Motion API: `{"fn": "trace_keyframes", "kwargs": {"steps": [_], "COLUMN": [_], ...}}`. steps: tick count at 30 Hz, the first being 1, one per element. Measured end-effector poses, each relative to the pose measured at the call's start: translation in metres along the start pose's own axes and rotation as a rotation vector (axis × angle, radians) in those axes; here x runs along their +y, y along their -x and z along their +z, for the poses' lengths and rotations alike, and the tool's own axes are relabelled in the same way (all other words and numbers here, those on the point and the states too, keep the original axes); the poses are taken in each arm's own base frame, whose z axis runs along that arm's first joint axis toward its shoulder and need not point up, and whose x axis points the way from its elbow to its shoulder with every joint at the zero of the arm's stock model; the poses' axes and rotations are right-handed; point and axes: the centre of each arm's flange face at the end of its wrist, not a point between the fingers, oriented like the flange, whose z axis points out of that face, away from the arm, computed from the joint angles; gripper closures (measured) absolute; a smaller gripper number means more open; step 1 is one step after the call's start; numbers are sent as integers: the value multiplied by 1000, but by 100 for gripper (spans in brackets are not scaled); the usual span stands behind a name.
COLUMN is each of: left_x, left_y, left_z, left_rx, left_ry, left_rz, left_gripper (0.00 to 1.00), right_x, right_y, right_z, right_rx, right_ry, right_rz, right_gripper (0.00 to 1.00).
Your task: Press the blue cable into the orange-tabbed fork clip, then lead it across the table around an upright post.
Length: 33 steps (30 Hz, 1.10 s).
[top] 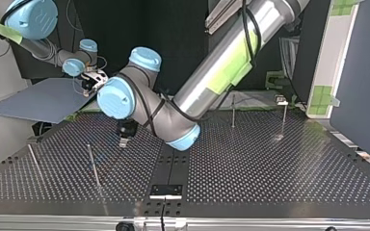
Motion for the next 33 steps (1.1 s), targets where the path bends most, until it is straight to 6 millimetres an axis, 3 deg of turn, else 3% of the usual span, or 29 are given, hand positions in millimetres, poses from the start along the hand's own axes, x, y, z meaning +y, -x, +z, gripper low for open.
{"fn": "trace_keyframes", "kwargs": {"steps": [5,14,33], "left_x": [-16,-37,-35], "left_y": [13,16,14], "left_z": [-1,-3,-6], "left_rx": [-67,-130,-124], "left_ry": [-39,-78,-26], "left_rz": [32,96,172], "left_gripper": [1,1,1], "right_x": [0,0,-4], "right_y": [0,-1,0], "right_z": [0,1,0], "right_rx": [-1,1,-1], "right_ry": [0,-1,-14], "right_rz": [-3,-5,-8], "right_gripper": [100,100,100]}}
